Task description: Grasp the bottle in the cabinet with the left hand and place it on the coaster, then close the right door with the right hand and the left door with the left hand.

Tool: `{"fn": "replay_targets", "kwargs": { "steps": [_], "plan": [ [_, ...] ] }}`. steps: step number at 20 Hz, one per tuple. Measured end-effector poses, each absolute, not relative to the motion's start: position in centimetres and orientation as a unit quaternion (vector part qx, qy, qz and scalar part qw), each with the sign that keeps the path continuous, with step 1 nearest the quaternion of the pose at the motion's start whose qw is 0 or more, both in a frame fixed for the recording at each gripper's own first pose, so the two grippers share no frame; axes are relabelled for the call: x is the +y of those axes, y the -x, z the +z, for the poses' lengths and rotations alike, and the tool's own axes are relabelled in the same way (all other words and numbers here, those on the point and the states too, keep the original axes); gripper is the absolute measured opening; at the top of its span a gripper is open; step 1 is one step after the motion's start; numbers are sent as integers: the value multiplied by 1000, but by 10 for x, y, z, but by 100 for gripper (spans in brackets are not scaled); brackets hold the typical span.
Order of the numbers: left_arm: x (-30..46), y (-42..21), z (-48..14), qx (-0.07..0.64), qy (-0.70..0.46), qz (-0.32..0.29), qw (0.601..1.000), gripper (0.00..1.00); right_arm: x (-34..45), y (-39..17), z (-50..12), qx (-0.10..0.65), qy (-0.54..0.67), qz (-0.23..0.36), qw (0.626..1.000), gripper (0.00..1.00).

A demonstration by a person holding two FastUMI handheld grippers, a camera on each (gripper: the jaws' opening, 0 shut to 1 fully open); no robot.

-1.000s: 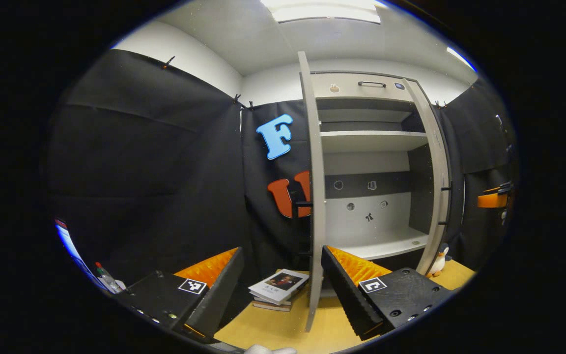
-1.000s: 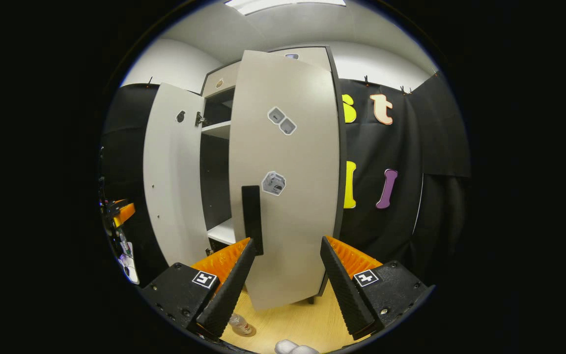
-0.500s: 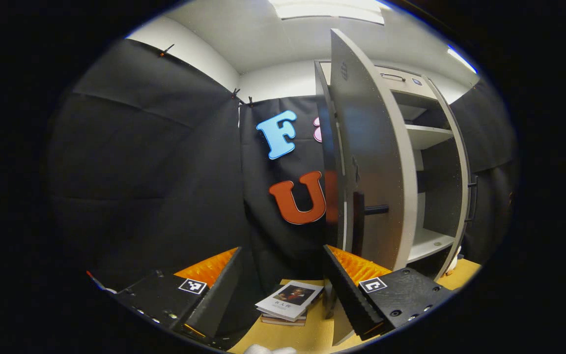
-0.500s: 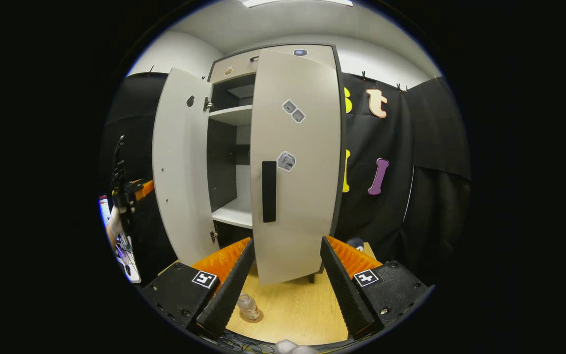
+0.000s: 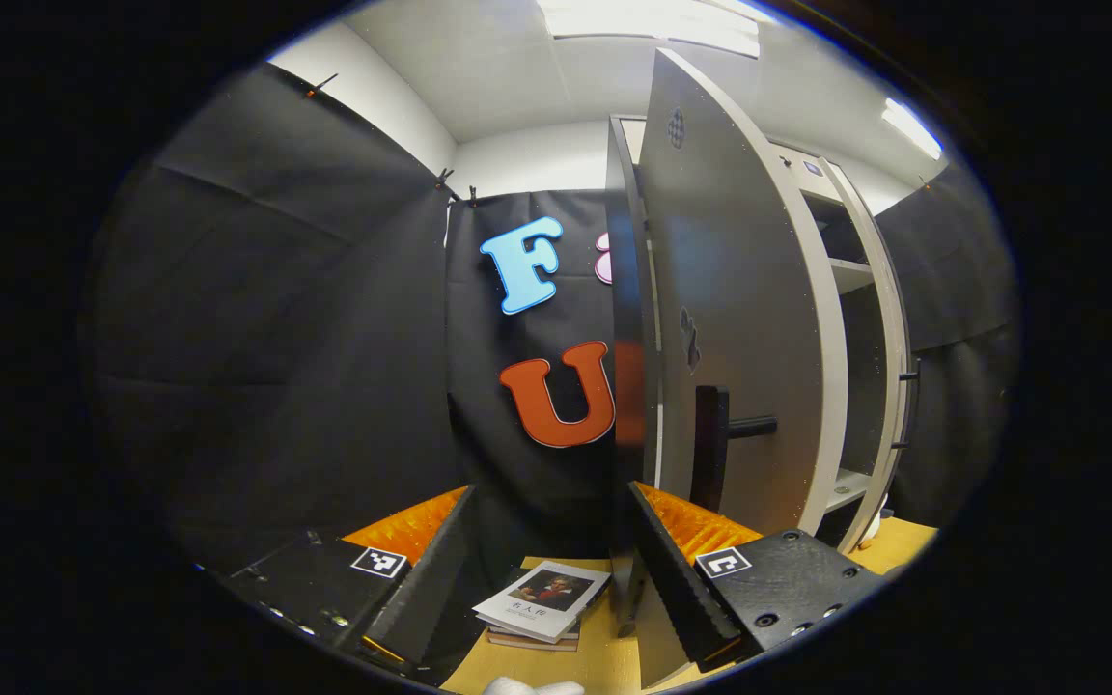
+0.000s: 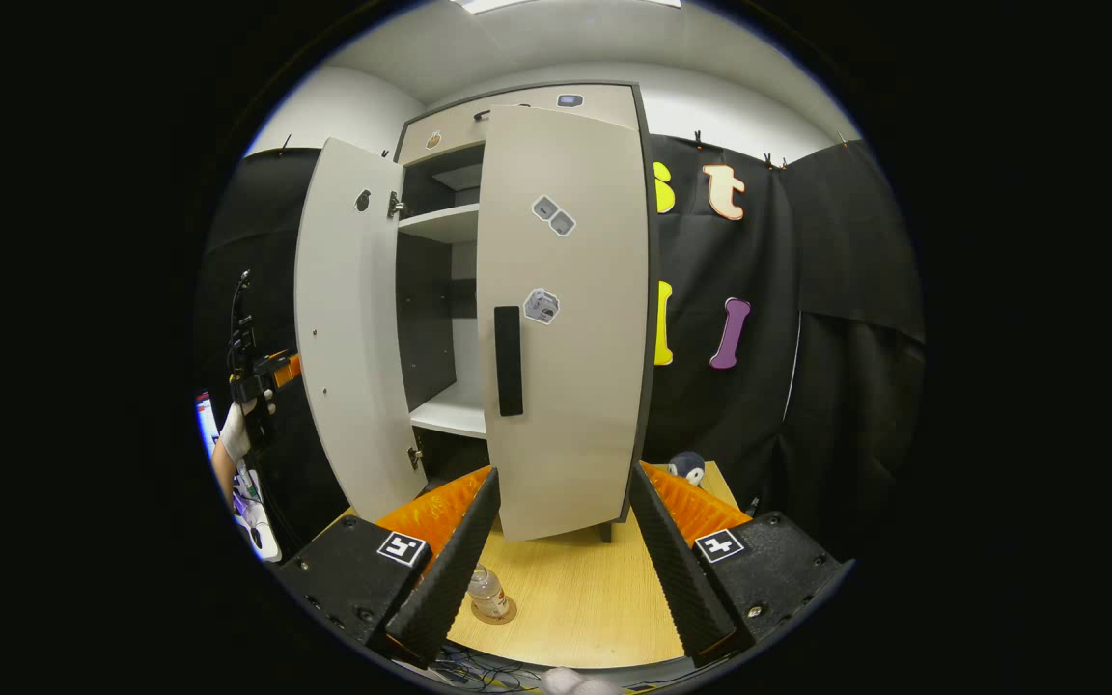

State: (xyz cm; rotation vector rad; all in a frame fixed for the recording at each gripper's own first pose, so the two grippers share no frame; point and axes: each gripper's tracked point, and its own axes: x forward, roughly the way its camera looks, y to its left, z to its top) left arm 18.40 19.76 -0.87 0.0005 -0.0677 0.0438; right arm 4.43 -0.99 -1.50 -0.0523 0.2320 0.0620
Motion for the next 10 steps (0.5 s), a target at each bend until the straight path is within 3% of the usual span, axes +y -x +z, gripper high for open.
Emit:
{"fn": "replay_targets", "kwargs": {
  "steps": [1, 2, 3, 4, 5, 10],
  "plan": [
    [195, -185, -7, -35, -8, 19, 999, 88, -10, -43, -16, 115, 25, 30, 993, 83],
    [191, -183, -7, -33, -13, 22, 999, 93, -10, -41, -17, 115, 21, 31, 993, 83],
    [189, -183, -6, -34, -14, 22, 999, 84, -9, -40, -20, 117, 16, 32, 993, 83],
    [186, -182, -6, -33, -11, 20, 999, 96, -8, -38, -22, 119, 12, 33, 992, 83],
    [183, -182, -7, -31, -7, 16, 999, 90, -9, -36, -24, 120, 9, 32, 992, 83],
    [146, -180, -6, -28, -5, -5, 1000, 90, -12, -26, -28, 118, 1, 20, 993, 83]
  ]
}}
